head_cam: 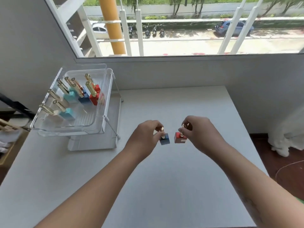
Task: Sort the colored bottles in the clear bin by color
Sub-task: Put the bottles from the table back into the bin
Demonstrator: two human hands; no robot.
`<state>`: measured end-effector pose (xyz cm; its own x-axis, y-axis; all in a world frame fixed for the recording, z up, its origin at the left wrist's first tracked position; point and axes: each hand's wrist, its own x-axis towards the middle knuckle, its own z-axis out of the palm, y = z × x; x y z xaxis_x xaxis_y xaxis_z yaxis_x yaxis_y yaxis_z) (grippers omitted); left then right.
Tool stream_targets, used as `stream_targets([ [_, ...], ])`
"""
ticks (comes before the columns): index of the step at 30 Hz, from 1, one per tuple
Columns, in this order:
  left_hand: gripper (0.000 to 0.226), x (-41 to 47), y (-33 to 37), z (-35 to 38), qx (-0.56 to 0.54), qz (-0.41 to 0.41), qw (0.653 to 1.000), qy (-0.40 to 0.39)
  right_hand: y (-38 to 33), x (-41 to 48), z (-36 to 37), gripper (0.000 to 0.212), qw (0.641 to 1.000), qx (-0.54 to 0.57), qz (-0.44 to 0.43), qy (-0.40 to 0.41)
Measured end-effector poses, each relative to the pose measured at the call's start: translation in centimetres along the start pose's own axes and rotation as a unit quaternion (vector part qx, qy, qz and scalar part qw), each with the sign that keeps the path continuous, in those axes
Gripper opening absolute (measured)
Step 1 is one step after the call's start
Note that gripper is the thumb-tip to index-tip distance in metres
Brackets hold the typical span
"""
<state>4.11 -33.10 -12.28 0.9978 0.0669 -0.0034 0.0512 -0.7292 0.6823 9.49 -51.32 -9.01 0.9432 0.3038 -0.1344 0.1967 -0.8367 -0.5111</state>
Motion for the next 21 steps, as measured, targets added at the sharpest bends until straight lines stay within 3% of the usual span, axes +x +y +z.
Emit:
stream_targets([
  [7, 0.009, 0.2, -0.1, -12.9, 0.034, 0.036, 0.994, 0.100, -10.3, 2.8, -3.3, 0.018, 0.990, 0.023, -0.126, 0.064],
  [12, 0.009, -0.2, -3.3, -21.1, 0.092, 0.005, 0.985, 0.143, -19.1, 5.1, -2.6, 0.018, 0.975, 0.014, -0.215, 0.054],
  [21, 0.014, -0.1, -10.5, -25.3, 0.090, -0.064, 0.988, 0.104, -27.9, 7.3, 2.9, 0.020, 0.972, -0.004, -0.233, 0.028],
])
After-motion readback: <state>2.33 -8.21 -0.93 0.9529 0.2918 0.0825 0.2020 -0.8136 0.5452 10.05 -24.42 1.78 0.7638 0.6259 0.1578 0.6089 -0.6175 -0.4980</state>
